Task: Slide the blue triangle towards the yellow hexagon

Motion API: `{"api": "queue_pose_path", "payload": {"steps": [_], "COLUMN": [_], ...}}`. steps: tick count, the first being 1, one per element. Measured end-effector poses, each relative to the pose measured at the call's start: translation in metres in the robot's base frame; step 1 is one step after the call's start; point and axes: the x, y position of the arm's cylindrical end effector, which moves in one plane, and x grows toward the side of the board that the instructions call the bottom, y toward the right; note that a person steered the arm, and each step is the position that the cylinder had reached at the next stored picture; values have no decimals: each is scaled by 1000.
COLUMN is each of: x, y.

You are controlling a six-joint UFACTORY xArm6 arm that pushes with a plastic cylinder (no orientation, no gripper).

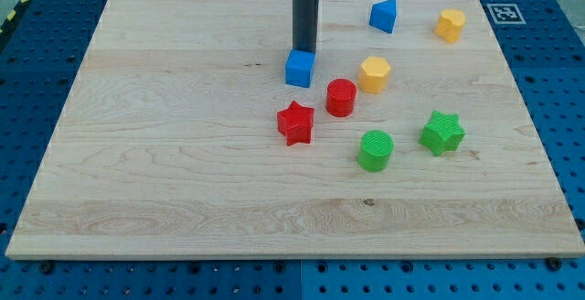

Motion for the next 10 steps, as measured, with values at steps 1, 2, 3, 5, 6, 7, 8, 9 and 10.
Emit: {"api": "queue_pose_path", "payload": {"steps": [1, 2, 3, 5, 6, 7, 8, 9, 10], "x": [0, 0, -23, -102, -125, -126, -126, -122, -115], "y": [0, 0, 0, 28, 67, 102, 135, 142, 136]}}
